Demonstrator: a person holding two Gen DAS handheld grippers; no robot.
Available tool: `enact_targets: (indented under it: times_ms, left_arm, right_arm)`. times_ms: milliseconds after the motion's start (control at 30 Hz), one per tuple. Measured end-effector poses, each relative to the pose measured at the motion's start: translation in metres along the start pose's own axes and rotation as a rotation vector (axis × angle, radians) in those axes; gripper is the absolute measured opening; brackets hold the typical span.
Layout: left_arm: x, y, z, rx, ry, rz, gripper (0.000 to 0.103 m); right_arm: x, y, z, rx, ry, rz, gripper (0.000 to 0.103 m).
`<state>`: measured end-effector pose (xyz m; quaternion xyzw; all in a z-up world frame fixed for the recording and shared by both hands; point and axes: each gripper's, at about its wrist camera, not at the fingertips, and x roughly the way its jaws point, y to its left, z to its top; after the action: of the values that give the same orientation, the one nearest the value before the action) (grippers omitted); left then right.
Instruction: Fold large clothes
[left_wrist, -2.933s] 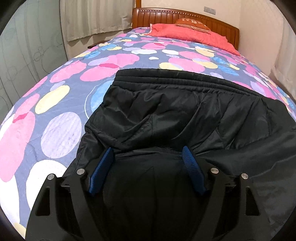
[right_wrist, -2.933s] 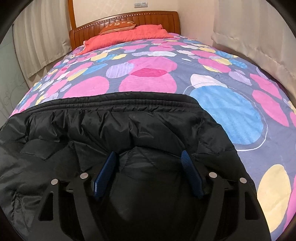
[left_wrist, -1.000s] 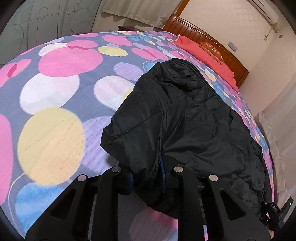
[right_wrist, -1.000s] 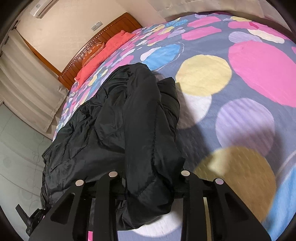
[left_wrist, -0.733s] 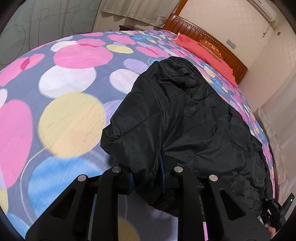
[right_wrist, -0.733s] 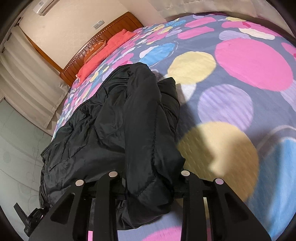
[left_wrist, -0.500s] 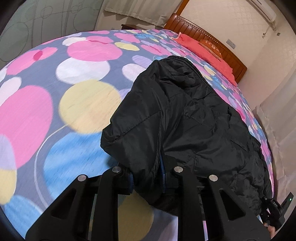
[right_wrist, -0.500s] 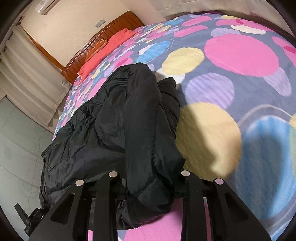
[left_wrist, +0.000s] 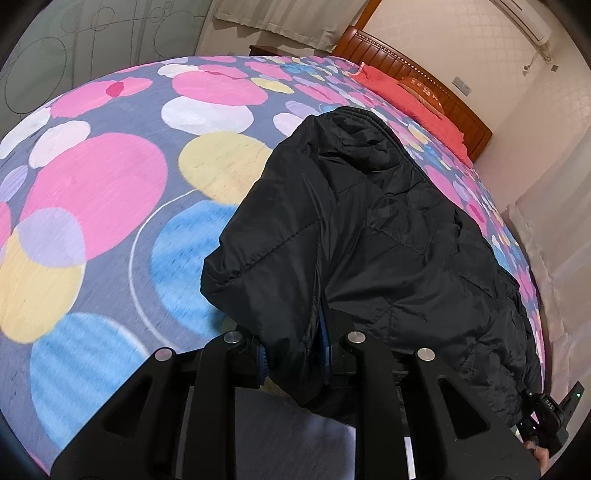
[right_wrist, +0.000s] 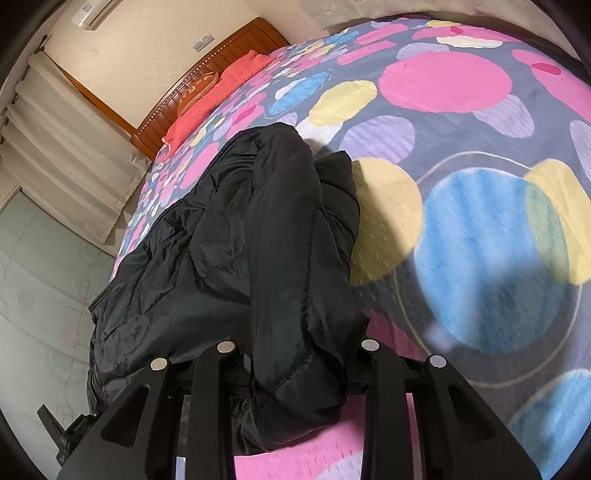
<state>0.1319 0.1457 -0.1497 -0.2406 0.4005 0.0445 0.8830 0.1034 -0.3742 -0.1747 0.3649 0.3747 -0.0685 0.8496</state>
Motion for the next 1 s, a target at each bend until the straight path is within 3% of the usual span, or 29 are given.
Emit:
enact_targets:
  times_ms: [667,1000]
  left_arm:
    - [-0.011,0.011,-0.011,0.012,0.01,-0.008,0.02]
    - [-0.008,0.012,-0.011,0.016,0.012,-0.01,0.022]
  right_arm:
    - [-0.004,-0.007,-0.002,-0.008,0.012,0.005,0.031]
    - [-0.004,-0.013,-0.006,-0.004,0.017,-0.006,0.041]
